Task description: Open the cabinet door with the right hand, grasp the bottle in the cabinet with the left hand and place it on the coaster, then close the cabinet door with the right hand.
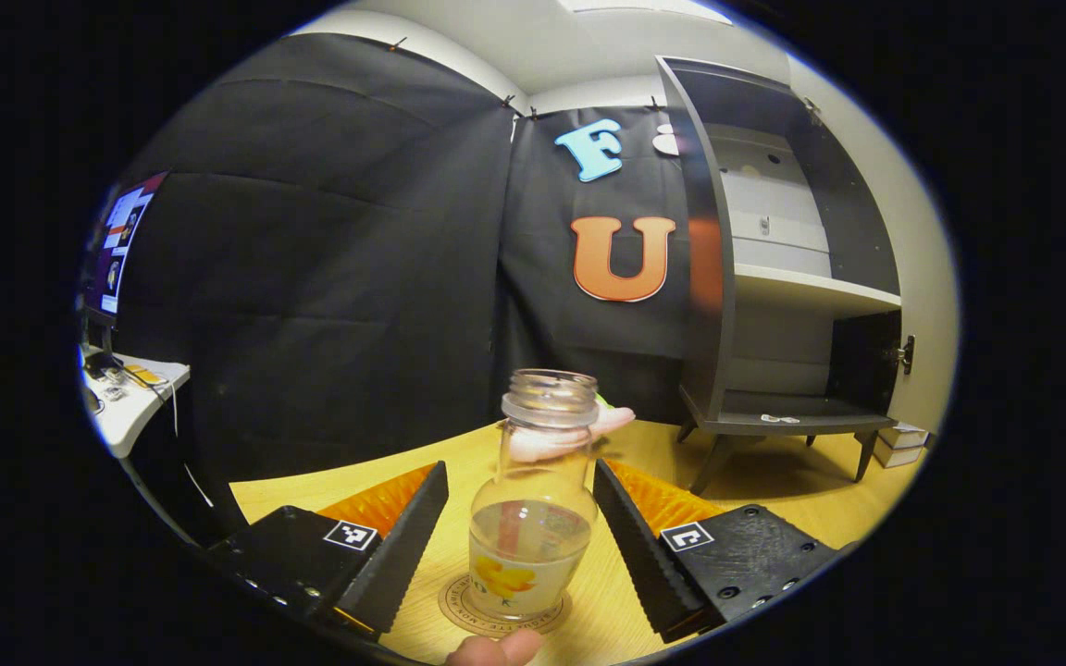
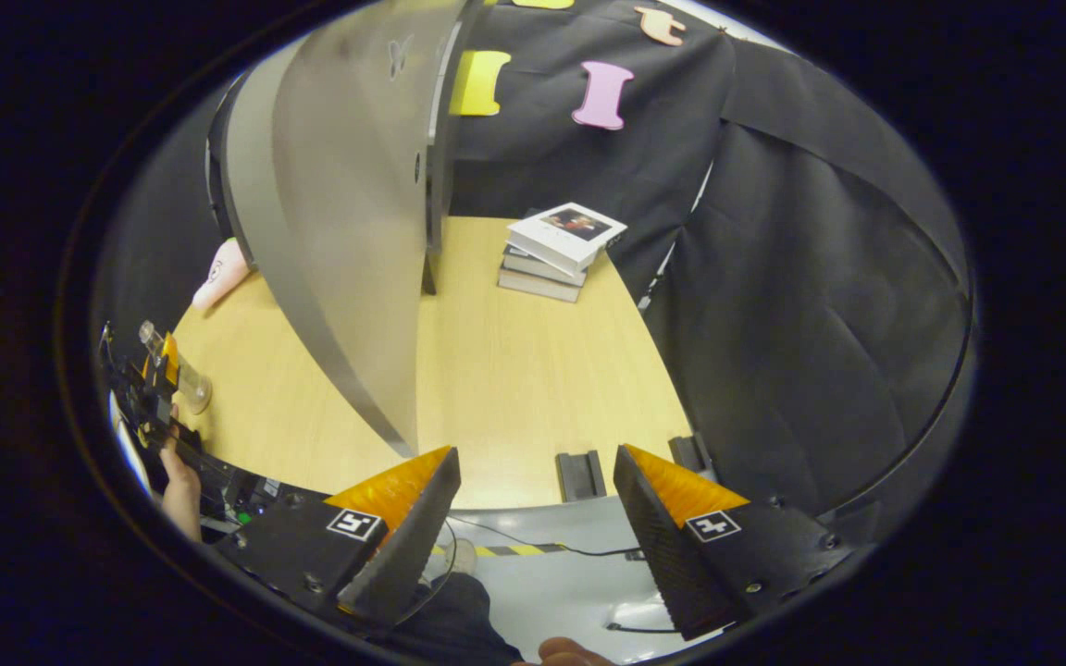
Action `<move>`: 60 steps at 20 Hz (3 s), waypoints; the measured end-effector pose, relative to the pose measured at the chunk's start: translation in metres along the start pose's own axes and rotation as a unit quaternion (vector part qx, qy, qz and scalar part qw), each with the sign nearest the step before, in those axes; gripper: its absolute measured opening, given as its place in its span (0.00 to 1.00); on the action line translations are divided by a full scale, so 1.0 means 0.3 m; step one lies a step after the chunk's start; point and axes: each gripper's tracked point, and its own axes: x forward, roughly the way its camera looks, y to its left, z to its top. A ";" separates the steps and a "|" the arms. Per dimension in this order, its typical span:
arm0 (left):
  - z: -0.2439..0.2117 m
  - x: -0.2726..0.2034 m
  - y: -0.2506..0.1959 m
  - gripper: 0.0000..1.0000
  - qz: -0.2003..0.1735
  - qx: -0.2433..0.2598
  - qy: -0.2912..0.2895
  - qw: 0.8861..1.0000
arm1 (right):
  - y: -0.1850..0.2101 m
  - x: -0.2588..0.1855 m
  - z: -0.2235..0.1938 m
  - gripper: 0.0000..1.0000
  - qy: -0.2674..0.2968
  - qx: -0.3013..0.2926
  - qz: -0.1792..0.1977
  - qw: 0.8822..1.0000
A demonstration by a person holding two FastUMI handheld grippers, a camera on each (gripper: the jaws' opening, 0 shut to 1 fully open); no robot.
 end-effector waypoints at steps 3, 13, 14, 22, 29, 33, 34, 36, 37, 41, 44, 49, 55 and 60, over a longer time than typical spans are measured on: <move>0.023 -0.018 -0.045 0.95 -0.028 -0.009 -0.001 1.000 | -0.014 0.009 -0.017 1.00 0.002 0.009 0.003 1.000; 0.265 -0.085 -0.044 0.95 -0.055 0.038 -0.038 0.997 | -0.026 0.040 -0.089 1.00 0.002 0.039 0.020 0.999; 0.306 -0.093 -0.038 0.95 -0.053 0.043 -0.039 0.997 | -0.025 0.039 -0.080 1.00 -0.005 0.039 0.021 0.999; 0.724 -0.252 -0.040 0.95 -0.068 0.064 -0.087 0.992 | 0.044 -0.084 0.098 1.00 -0.093 0.086 0.045 0.991; 0.924 -0.404 -0.099 0.95 -0.122 0.020 -0.090 0.988 | 0.292 -0.223 0.212 1.00 -0.201 0.017 0.137 0.970; 0.943 -0.434 -0.134 0.95 -0.135 0.023 -0.084 0.987 | 0.363 -0.246 0.202 1.00 -0.227 -0.047 0.139 0.963; 0.953 -0.453 -0.151 0.95 -0.143 0.017 -0.083 0.986 | 0.361 -0.253 0.201 1.00 -0.227 -0.025 0.151 0.962; 0.943 -0.476 -0.177 0.95 -0.157 0.013 -0.080 0.984 | 0.308 -0.304 0.284 1.00 -0.254 0.026 0.155 0.954; 0.929 -0.481 -0.195 0.95 -0.163 0.013 -0.077 0.983 | 0.279 -0.354 0.336 1.00 -0.278 0.044 0.155 0.947; 0.865 -0.493 -0.290 0.95 -0.201 0.010 -0.038 0.979 | 0.071 -0.547 0.473 1.00 -0.372 0.045 0.107 0.921; 0.887 -0.488 -0.351 0.95 -0.227 0.004 -0.043 0.973 | -0.035 -0.588 0.511 1.00 -0.399 0.015 0.046 0.916; 0.878 -0.501 -0.389 0.95 -0.241 0.000 -0.033 0.970 | 0.040 -0.544 0.555 0.94 -0.396 0.014 0.071 0.916; 0.842 -0.522 -0.323 0.95 -0.222 0.010 -0.016 0.975 | 0.242 -0.603 0.536 0.97 -0.430 -0.052 0.094 0.896; 0.850 -0.549 -0.235 0.95 -0.189 0.002 -0.018 0.982 | 0.391 -0.621 0.547 0.97 -0.442 -0.098 0.136 0.881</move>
